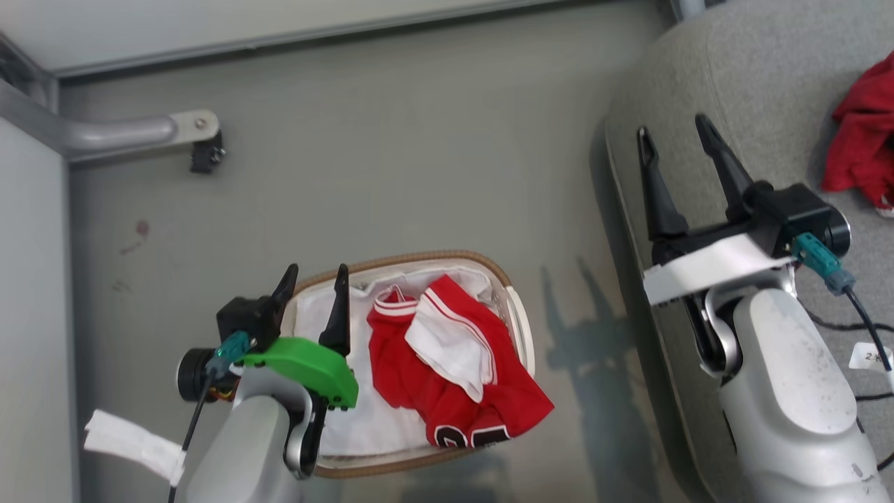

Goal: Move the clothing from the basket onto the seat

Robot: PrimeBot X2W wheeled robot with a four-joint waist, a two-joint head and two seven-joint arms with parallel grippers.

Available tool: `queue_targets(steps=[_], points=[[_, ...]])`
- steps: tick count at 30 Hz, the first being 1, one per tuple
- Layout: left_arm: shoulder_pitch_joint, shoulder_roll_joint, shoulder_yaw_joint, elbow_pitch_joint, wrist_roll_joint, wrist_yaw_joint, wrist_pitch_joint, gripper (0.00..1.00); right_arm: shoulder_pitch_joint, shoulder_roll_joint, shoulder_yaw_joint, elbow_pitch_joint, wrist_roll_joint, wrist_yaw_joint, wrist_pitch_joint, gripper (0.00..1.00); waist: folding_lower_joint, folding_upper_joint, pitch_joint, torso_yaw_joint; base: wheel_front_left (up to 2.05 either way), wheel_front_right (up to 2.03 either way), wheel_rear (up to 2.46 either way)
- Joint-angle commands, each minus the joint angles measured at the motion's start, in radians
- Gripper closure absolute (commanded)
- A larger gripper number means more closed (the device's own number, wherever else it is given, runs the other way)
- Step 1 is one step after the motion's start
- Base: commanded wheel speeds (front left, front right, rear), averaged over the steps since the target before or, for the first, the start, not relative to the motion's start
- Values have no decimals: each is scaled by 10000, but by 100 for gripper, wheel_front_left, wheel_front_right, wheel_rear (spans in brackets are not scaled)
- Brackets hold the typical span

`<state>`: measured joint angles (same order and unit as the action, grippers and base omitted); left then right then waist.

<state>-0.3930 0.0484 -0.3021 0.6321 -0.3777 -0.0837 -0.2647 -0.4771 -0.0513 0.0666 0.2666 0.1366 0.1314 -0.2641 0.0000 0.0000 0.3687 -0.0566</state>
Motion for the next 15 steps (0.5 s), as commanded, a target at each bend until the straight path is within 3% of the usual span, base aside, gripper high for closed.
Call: queue_targets(steps=[1, 15], points=[[-409, 47, -104, 256, -123, -36, 7, 0, -253, -14, 103, -135, 51, -12, -5, 0, 0, 0, 1339, -837, 0, 0, 0], [-3037, 63, -1106, 3728, -89, -149, 7, 0, -1413, -7, 793, -1417, 673, -14, -5, 0, 0, 0, 3568, -2057, 0, 0, 0]])
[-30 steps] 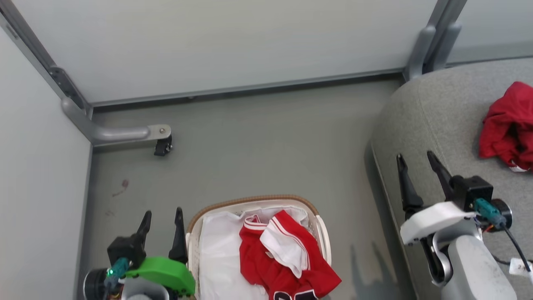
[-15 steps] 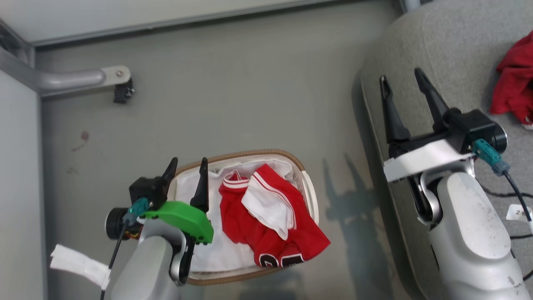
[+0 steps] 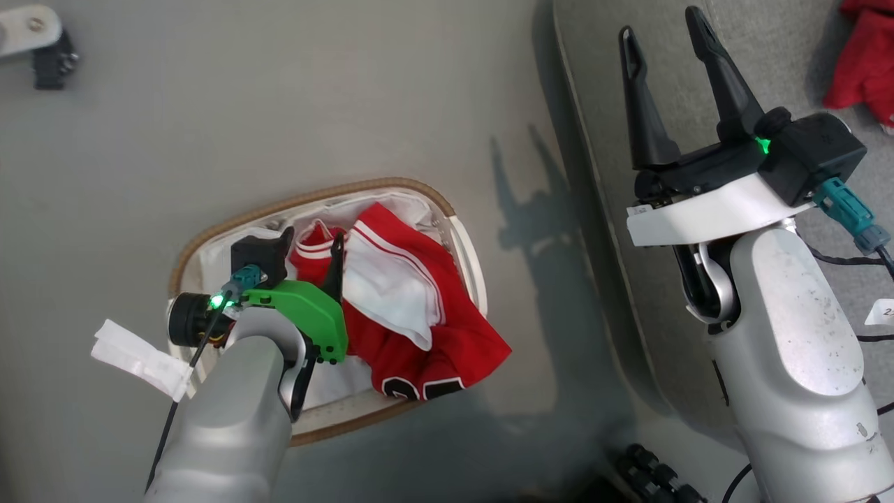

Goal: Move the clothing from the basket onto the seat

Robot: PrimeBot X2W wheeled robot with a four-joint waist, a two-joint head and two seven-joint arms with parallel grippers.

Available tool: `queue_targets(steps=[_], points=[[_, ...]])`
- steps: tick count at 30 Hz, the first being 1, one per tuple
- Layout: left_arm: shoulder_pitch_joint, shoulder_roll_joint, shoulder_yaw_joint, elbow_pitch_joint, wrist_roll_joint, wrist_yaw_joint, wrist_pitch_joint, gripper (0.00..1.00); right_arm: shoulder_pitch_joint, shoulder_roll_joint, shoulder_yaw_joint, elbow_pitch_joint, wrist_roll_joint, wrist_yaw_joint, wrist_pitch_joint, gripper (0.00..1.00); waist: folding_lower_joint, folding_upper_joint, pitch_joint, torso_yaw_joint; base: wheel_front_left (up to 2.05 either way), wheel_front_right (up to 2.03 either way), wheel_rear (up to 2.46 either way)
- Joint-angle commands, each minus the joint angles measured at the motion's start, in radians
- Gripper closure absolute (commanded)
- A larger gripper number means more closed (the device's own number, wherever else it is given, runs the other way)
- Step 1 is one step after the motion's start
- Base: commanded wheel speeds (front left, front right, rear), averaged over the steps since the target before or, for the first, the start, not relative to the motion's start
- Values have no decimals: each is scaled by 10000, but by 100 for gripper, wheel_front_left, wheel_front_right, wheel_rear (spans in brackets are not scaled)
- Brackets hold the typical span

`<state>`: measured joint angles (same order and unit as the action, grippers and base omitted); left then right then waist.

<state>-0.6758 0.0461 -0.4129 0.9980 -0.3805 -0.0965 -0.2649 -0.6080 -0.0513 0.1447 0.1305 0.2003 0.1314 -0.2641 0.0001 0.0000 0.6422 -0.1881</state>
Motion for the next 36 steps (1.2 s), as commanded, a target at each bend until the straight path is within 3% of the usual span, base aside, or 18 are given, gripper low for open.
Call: queue_targets(steps=[1, 7, 16, 26, 27, 28, 29, 36], points=[[-315, 84, -14, 286, -121, -54, 8, 0, -126, -8, 28, -114, 66, -14, -5, 0, -1, 0, 912, -787, 0, 0, 0], [-919, 84, -271, 1605, -462, -207, 96, 0, -268, -6, 139, -367, 173, -12, -5, 0, -1, 0, 1409, -1097, 0, 0, 0], [-1294, 83, -668, 2480, -1095, -331, 912, 0, -394, -8, 187, -524, 321, -12, -5, 0, -1, 0, 1819, -1358, 0, 0, 0], [-891, 81, -1361, 2088, -2241, -342, 2084, 0, -375, -8, 154, -458, 230, -12, -5, 0, -1, 0, 1914, -1305, 0, 0, 0], [-829, 76, -1528, 1972, -2382, -343, 2241, 35, -409, -11, 148, -440, 222, -14, -5, 0, -1, 0, 1911, -1282, 0, 0, 0], [-802, 75, -1642, 1837, -2528, -343, 2324, 95, -436, -13, 144, -428, 212, -14, -5, 0, -1, 0, 1903, -1262, 0, 0, 0], [-762, 78, -1708, 1736, -2798, -344, 2415, 100, -457, -11, 155, -414, 214, -14, -5, 0, -1, 0, 1871, -1235, 0, 0, 0], [-351, 154, -2497, 1133, -3610, -344, 2100, 100, -356, -14, 240, -154, 322, -14, -5, 0, -1, 0, 1227, -1069, 0, 0, 0]])
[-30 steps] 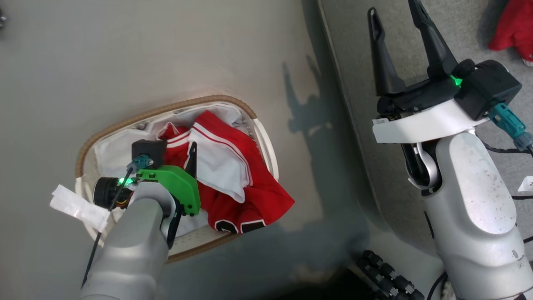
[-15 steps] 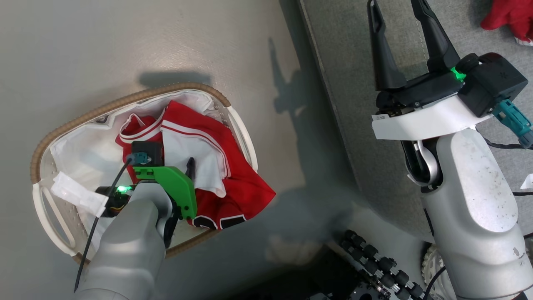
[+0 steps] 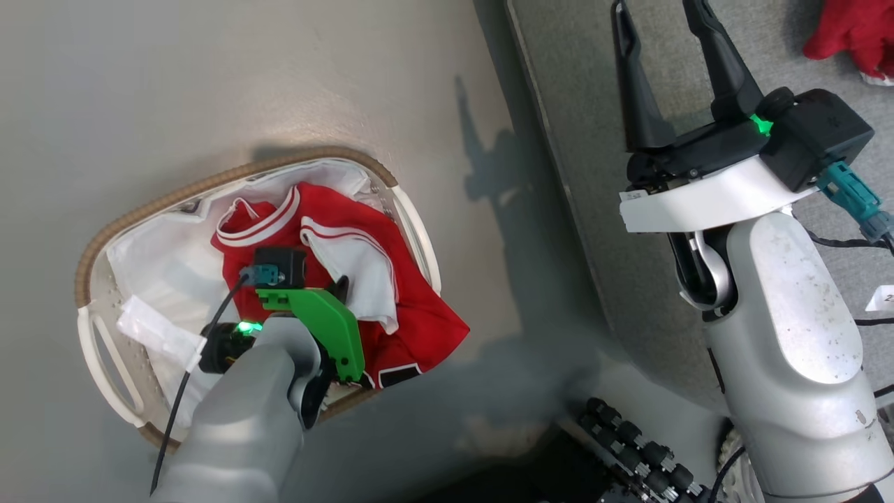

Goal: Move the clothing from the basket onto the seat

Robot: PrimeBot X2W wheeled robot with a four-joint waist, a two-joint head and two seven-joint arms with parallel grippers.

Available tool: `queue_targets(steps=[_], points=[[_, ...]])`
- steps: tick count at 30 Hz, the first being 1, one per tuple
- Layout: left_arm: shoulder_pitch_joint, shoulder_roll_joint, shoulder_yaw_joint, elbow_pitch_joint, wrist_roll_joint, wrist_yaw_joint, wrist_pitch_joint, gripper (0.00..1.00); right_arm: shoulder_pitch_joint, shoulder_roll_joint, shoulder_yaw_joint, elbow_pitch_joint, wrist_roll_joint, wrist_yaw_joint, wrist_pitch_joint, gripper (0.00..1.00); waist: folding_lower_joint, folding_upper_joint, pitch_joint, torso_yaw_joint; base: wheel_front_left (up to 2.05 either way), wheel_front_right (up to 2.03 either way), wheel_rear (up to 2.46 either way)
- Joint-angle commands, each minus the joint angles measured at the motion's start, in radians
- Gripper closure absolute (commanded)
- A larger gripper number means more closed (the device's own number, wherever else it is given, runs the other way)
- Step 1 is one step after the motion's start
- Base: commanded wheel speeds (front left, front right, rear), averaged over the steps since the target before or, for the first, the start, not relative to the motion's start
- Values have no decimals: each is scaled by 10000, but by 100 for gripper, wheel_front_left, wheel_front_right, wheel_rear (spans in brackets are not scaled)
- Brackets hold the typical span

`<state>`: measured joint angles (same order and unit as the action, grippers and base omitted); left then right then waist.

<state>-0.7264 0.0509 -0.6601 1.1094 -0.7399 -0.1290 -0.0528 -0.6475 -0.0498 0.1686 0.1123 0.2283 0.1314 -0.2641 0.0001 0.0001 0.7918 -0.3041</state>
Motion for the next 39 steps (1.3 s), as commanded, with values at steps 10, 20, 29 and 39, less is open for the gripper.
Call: queue_targets(steps=[10, 20, 29, 39], points=[[1095, 124, -1016, -631, -1203, -21, -1433, 100, 727, -37, -95, 648, -273, -14, -4, 0, -1, -1, -2140, 718, 0, 0, 0], [2088, 213, -1415, -1412, -2102, -21, -2127, 100, 1721, -38, -438, 1284, -795, -14, -4, 0, -1, -1, -4126, 1649, 0, 0, 0], [2869, 394, 38, -3480, -866, -22, -2128, 100, 2602, -39, -575, 1551, -917, -14, -4, 0, -1, -1, -5383, 2289, 0, 0, 0], [3741, 345, 1721, -6089, 761, -22, -2129, 100, 3404, -73, -679, 1764, -899, -12, -4, 0, -1, -1, -6363, 2706, 0, 0, 0]])
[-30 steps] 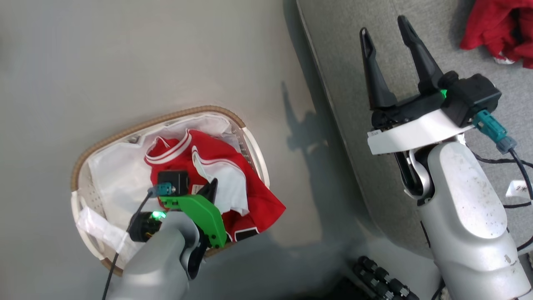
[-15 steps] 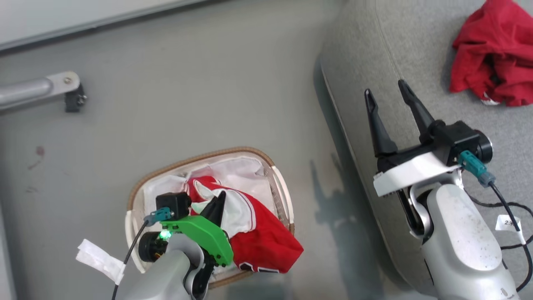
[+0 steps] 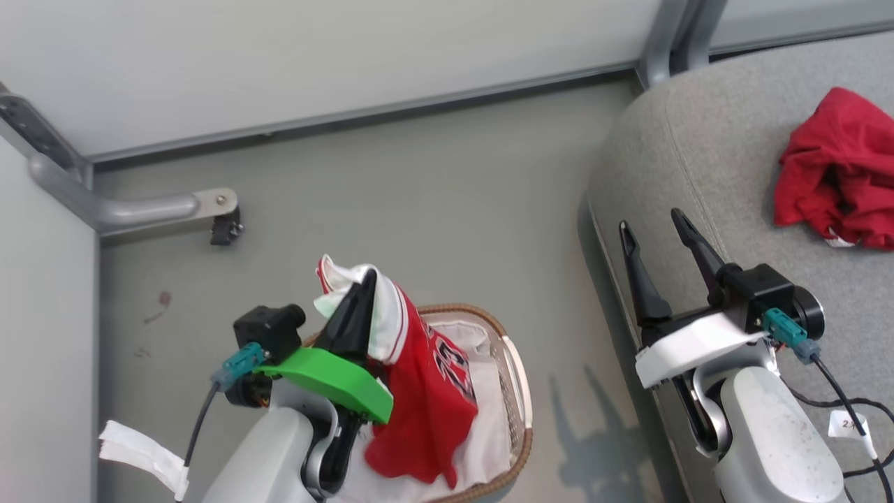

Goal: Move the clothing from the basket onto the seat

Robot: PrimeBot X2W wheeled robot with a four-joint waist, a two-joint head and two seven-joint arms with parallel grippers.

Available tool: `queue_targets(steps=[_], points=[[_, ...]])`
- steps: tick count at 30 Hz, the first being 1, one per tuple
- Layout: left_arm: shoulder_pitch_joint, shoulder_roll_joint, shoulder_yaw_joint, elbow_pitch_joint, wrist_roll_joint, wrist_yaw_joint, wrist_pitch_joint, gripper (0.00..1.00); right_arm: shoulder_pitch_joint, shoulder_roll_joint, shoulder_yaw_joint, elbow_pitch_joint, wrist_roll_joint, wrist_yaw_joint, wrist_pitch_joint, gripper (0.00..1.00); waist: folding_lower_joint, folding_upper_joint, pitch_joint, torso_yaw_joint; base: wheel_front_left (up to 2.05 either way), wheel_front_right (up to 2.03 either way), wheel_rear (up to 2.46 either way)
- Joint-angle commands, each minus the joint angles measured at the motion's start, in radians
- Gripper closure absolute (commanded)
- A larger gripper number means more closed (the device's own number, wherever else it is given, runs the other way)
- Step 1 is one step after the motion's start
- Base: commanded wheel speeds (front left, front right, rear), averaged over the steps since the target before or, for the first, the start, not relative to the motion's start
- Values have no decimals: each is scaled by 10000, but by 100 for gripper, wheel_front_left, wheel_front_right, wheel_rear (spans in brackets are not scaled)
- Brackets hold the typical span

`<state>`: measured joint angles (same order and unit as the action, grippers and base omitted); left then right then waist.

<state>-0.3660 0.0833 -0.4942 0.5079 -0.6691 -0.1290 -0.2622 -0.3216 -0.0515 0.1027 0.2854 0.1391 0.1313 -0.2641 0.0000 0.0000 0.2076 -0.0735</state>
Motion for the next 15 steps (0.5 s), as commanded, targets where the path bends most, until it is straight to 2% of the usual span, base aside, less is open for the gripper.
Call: queue_targets(steps=[1, 9, 15], points=[[169, 14, 205, -353, 205, -22, -36, 100, 221, -52, -12, 57, 11, -12, -4, 0, 0, 0, -626, 426, 0, 0, 0], [-31, -64, 781, -2032, 825, -22, -36, 100, 712, -81, 111, 161, 64, -12, -4, 0, 0, 0, -1180, 602, 0, 0, 0], [-502, -92, 962, -2656, 1057, -22, -36, 100, 941, -119, 255, 282, 97, -11, -4, 0, 0, 0, -1387, 689, 0, 0, 0]])
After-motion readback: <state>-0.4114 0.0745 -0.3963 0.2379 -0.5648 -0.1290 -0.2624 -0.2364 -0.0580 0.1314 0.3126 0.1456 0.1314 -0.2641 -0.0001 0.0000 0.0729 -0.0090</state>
